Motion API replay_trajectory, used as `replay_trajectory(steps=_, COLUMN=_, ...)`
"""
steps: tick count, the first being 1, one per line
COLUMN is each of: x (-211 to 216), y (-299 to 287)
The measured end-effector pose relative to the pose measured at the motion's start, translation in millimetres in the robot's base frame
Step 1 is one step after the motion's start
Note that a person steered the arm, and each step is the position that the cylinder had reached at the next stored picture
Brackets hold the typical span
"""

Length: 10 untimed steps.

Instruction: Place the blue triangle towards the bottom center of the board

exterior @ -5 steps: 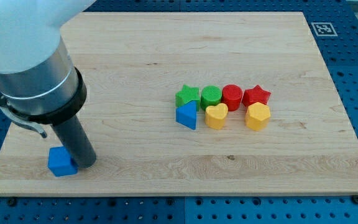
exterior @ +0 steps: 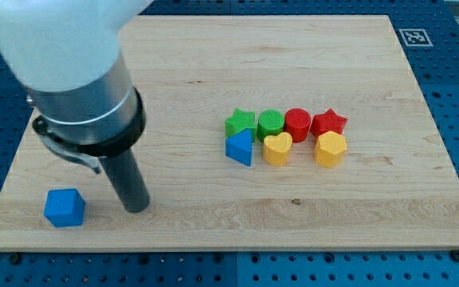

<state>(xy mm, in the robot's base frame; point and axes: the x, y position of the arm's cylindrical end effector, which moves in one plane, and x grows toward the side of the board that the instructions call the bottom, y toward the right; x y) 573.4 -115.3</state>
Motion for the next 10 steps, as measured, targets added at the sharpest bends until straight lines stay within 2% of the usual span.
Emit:
replay_trajectory(steps=1, x=-2, y=20)
replay_trajectory(steps=4, x=-17, y=23)
replay_trajectory(steps=7, x=-68, y=24)
replay_trajectory(steps=9, x=-101, y=52)
replay_trajectory(steps=10, x=-101, y=82)
